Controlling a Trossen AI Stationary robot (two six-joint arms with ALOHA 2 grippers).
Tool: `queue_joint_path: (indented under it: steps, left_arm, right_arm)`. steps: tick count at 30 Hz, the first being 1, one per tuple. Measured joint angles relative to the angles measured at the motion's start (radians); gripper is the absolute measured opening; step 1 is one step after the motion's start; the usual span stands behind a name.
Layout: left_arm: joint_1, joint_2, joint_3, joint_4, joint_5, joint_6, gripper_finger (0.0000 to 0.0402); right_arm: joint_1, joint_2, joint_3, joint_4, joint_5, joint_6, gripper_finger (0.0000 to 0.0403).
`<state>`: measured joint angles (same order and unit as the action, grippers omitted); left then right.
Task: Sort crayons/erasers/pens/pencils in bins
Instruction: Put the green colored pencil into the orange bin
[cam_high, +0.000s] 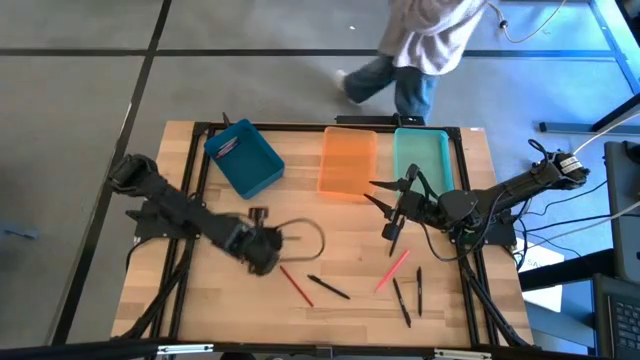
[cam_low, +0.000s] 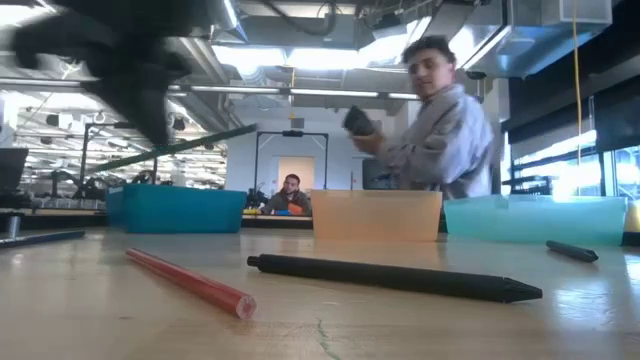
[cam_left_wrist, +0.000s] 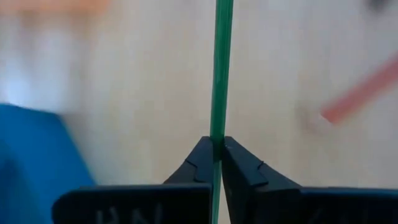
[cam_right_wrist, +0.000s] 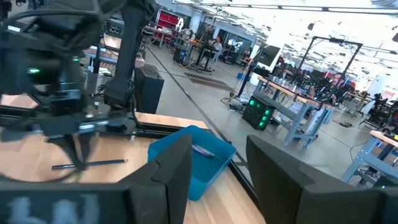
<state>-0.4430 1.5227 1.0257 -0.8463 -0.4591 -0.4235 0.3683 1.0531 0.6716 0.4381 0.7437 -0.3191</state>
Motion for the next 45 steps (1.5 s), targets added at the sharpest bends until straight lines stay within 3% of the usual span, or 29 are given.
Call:
queue_joint_path:
  steps: [3, 6, 10, 16, 23, 29, 33, 38, 45]
  left_arm:
    - [0.122, 0.0, 0.03, 0.052, -0.059, 0.103, 0.0011]
    - [0.248, 0.0, 0.035, 0.185, -0.053, 0.249, 0.0011]
    - [0.4, 0.0, 0.035, 0.397, 0.043, 0.35, 0.0005]
    - [0.566, -0.001, 0.035, 0.635, 0.17, 0.345, 0.0004]
    - [0.687, 0.073, 0.038, 0.891, 0.298, 0.251, 0.001]
    - [0.762, 0.191, 0.037, 1.053, 0.318, 0.181, 0.0011]
    - [0.811, 0.252, 0.037, 1.127, 0.375, 0.034, 0.0011]
    - [0.86, 0.302, 0.036, 1.126, 0.423, -0.153, 0.0011]
    - [0.885, 0.322, 0.036, 1.132, 0.424, -0.171, 0.0037]
  right_arm:
    - [0.0, 0.0, 0.0, 0.003, 0.004, 0.004, 0.0156]
    - [0.001, 0.0, 0.0, 0.023, 0.046, 0.004, 0.0156]
    - [0.001, 0.0, 0.0, 0.058, 0.128, -0.001, 0.0156]
    - [0.006, 0.0, 0.0, 0.105, 0.315, -0.022, 0.0156]
    - [0.047, -0.002, 0.0, 0.182, 0.492, -0.091, 0.0156]
    - [0.089, -0.004, 0.02, 0.192, 0.496, -0.131, 0.0156]
    - [0.093, -0.004, 0.021, 0.189, 0.496, -0.131, 0.0156]
    - [0.093, -0.004, 0.021, 0.189, 0.496, -0.131, 0.0156]
    - [0.093, -0.004, 0.021, 0.189, 0.495, -0.131, 0.0156]
